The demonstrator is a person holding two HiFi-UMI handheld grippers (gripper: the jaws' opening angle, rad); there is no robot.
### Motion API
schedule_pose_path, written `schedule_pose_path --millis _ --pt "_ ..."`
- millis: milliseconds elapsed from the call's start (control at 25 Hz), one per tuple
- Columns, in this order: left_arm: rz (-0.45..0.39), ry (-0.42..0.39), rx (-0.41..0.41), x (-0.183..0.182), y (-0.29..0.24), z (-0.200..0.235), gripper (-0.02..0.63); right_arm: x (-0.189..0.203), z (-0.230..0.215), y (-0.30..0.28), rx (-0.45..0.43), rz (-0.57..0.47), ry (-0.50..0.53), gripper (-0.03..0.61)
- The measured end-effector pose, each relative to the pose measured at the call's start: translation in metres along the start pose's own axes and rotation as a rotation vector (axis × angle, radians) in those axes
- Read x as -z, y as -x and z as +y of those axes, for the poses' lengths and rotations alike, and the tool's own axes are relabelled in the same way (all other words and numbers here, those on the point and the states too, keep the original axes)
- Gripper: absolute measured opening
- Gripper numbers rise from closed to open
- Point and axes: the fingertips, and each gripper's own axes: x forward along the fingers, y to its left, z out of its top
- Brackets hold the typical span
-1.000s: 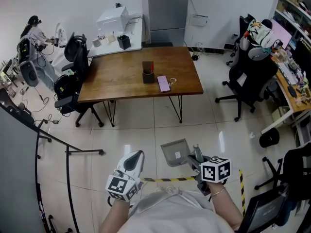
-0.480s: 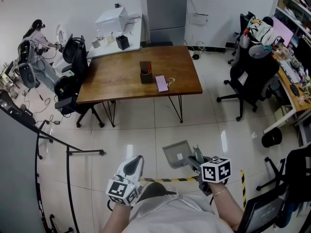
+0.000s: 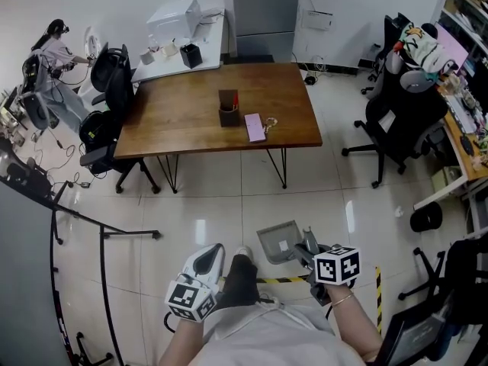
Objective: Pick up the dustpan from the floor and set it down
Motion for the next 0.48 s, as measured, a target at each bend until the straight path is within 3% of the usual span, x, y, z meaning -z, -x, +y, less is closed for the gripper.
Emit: schedule_pose_path --millis 200,480 --pt "0.024 0.011 0.047 -0.011 -0.054 0.036 0.015 -0.025 -0.023 -0.039 0.036 0.020 -0.043 0.002" --pt "0.015 -0.010 0.126 -0.063 -0.126 0.090 0.015 -0.064 -0.057 -0.091 0.095 0.042 -0.096 0.002"
